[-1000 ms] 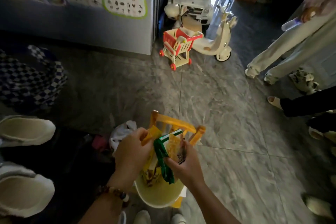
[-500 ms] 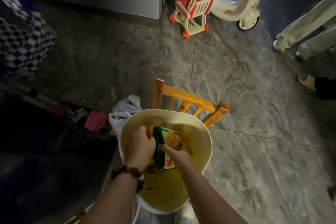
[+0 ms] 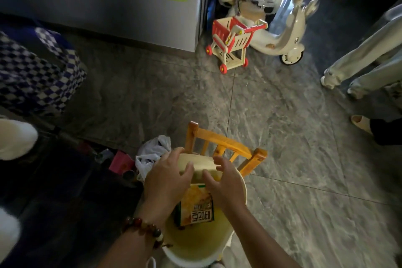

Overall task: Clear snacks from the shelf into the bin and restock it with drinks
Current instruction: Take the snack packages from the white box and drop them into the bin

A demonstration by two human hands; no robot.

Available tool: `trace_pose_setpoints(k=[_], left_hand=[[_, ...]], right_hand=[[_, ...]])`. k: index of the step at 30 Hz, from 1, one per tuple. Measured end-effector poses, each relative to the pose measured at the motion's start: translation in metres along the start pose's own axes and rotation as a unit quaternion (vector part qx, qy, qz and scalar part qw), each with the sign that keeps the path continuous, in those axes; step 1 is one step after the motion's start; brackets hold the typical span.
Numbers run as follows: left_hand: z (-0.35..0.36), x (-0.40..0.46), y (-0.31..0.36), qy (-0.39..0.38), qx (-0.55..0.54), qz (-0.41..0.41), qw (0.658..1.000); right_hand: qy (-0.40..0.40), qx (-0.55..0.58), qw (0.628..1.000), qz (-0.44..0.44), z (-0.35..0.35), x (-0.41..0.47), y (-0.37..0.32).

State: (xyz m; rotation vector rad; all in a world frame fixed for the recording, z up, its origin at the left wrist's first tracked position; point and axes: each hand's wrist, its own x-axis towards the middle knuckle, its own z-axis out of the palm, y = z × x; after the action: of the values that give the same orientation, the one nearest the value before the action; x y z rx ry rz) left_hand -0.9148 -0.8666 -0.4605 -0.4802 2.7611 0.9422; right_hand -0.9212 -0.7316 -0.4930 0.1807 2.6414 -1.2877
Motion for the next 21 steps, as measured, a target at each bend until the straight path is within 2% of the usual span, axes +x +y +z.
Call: trace_pose_setpoints(k=[9,16,21], left_hand=[[-0.125,-0.059,0.062,0.183,0.061,0.128,0.973],[-0.199,-0.139,0.096,0.246,0.078,0.118,0.959],[-0.246,-0.196,0.111,0.324,0.085,0.099,0.937]], right_hand=[[0.043,-0.075,0.970,-0.228,-0.093,-0.035,-0.127],[0.036,-0.082,0.934,-0.345,-0.160,-0.084,-0.202],[0.020,-0.068,0.910,-0.408,-0.192,-0.120,-0.247]])
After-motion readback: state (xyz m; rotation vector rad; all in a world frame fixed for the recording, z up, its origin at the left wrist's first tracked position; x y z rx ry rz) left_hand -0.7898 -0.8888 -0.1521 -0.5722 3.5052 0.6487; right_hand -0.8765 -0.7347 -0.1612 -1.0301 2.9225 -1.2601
